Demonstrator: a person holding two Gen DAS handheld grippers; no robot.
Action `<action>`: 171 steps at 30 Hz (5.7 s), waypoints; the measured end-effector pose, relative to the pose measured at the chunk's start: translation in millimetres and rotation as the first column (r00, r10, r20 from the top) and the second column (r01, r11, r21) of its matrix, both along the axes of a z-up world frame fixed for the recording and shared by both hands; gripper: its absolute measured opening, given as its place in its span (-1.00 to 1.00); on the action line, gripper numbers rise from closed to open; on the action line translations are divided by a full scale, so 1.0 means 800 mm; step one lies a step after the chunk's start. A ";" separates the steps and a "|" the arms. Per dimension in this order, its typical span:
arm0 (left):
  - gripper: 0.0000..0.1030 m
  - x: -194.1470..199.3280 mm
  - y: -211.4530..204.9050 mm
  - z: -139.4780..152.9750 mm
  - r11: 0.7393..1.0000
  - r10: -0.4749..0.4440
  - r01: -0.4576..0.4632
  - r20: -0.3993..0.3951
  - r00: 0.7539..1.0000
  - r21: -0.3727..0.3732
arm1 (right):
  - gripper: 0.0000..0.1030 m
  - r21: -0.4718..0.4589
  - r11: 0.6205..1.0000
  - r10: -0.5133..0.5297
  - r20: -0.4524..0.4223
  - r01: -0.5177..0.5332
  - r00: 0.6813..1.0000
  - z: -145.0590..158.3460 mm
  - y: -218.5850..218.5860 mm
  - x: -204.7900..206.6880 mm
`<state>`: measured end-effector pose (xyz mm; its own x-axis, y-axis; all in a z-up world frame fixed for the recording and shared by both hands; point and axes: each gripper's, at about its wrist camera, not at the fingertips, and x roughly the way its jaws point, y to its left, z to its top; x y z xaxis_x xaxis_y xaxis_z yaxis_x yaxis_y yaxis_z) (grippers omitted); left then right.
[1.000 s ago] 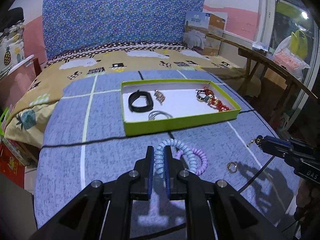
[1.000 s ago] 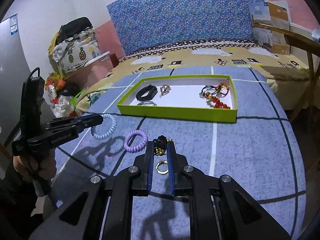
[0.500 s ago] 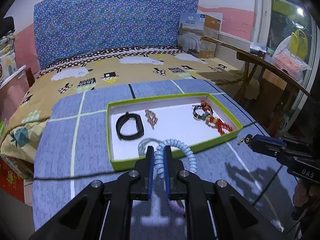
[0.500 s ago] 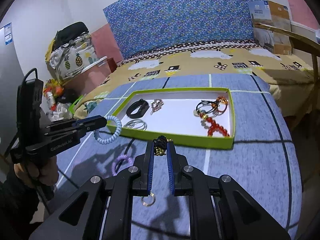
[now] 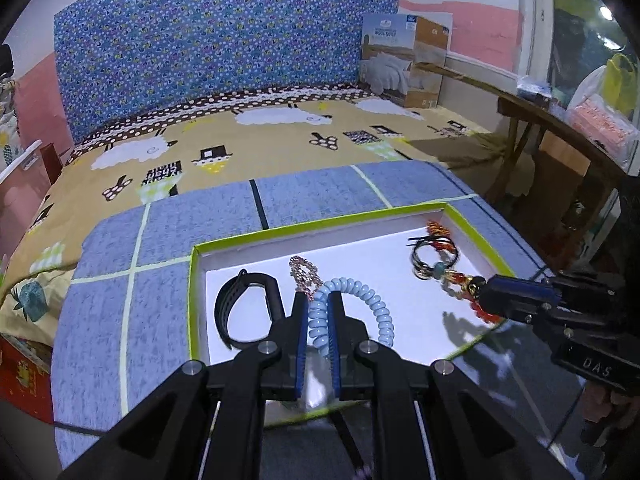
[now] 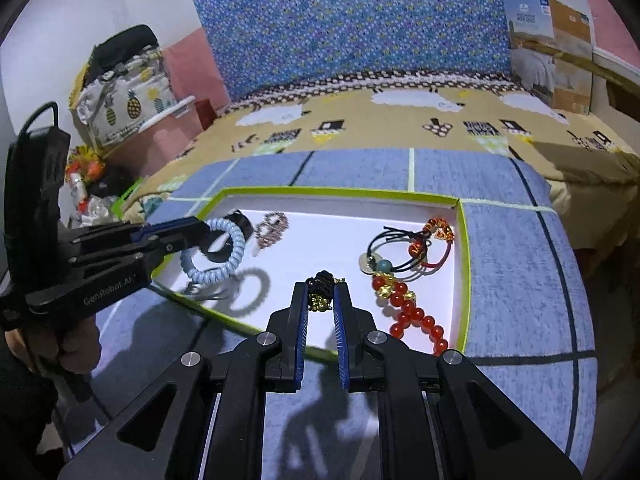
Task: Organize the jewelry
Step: 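Carry the coil bracelet and keychain into the green box and open both tools, then grasp the purple coil bracelet with the left tool while the right tool grasps the gold ring, then carry the purple coil bracelet and gold ring into the green box and open both tools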
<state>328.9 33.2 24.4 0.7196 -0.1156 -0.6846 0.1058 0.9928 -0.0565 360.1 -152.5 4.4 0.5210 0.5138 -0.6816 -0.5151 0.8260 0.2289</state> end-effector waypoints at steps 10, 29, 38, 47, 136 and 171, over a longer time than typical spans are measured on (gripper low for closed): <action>-0.80 0.032 -0.002 -0.035 1.000 0.017 -0.017 -0.088 0.996 0.005 | -0.75 -0.047 0.999 -0.019 -0.054 0.017 0.998 -0.030 0.004 0.025; -0.50 -0.009 0.014 -0.016 0.997 0.009 -0.013 -0.050 0.999 -0.070 | -0.62 -0.035 0.999 -0.022 0.040 0.023 0.999 0.004 -0.008 -0.035; -0.50 -0.093 0.014 0.011 0.997 0.006 -0.003 0.039 0.999 -0.083 | -0.60 0.004 0.999 -0.048 0.098 0.048 0.994 0.025 -0.033 -0.114; -0.50 -0.174 0.012 0.020 0.998 0.024 -0.019 0.080 0.996 -0.064 | -0.60 0.010 0.999 -0.039 0.130 0.038 0.991 0.032 -0.040 -0.186; -0.80 -0.128 -0.032 -0.063 0.999 -0.009 0.014 -0.129 0.992 0.042 | -0.59 -0.175 0.984 0.036 0.005 -0.035 0.999 -0.039 0.007 -0.180; -0.82 -0.002 0.003 0.005 1.000 -0.026 0.026 -0.019 0.999 0.008 | -0.59 -0.093 0.996 0.013 0.110 -0.002 0.994 0.022 0.023 -0.044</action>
